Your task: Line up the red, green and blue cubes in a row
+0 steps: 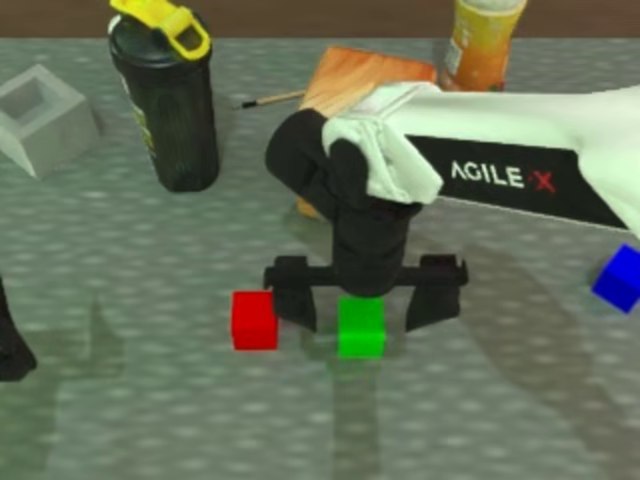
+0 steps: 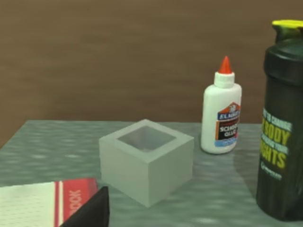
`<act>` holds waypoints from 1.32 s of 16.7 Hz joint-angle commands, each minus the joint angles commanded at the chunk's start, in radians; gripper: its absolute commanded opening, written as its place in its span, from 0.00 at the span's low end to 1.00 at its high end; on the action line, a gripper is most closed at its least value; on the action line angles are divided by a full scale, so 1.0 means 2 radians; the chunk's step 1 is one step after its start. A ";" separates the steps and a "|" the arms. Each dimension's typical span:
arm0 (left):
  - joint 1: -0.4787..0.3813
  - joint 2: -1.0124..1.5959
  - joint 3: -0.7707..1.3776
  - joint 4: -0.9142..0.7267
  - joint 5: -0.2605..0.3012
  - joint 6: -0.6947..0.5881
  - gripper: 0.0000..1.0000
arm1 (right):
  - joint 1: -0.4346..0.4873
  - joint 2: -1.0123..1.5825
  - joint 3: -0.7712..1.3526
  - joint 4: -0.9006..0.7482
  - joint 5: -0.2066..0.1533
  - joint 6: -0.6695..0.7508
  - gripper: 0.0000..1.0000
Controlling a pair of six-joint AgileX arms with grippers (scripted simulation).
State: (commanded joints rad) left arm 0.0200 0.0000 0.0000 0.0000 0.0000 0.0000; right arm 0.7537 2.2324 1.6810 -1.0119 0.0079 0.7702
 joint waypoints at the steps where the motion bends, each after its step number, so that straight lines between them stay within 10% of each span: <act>1: 0.000 0.000 0.000 0.000 0.000 0.000 1.00 | 0.000 0.000 0.000 0.000 0.000 0.000 1.00; 22: 0.000 0.000 0.000 0.000 0.000 0.000 1.00 | -0.006 -0.028 0.088 -0.121 -0.001 -0.018 1.00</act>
State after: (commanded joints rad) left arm 0.0200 0.0000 0.0000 0.0000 0.0000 0.0000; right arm 0.7409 2.1760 1.8562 -1.2543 0.0066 0.7348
